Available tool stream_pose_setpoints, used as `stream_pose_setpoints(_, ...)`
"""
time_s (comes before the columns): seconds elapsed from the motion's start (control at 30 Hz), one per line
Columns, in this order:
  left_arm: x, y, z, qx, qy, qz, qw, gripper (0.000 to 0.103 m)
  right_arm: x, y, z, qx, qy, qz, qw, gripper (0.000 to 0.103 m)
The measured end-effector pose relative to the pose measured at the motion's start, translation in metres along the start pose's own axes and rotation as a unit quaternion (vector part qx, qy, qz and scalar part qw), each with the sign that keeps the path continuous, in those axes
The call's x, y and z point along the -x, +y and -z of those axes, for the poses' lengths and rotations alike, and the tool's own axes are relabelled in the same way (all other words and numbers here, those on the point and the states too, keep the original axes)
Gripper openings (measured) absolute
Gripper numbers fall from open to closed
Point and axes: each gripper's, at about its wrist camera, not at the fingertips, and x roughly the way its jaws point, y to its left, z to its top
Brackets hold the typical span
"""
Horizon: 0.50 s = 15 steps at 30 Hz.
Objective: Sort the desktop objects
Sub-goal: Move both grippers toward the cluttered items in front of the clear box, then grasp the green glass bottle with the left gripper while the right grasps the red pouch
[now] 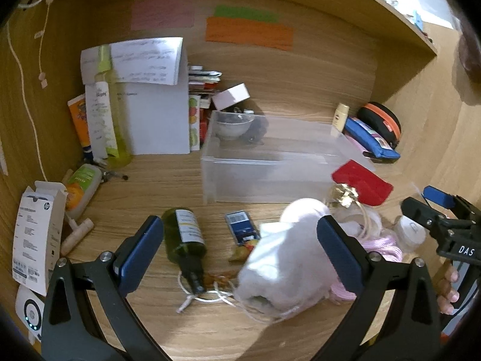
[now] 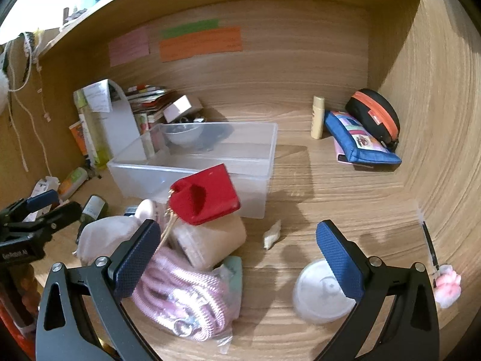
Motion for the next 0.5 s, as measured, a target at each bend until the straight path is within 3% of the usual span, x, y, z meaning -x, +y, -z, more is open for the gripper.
stream_pose_setpoints(0.3, -0.017, 0.05, -0.01, 0.017, 0.052, -0.015, 0.9984, 0.103, -0.012, -0.019, -0.009, -0.003, 0.02, 0.016, 1.0, 0.103)
stream_pose_setpoints(0.5, -0.035, 0.068, -0.001, 0.026, 0.111, -0.002, 0.9935, 0.103, -0.026, -0.019, -0.021, -0.007, 0.045, -0.041, 0.998, 0.103)
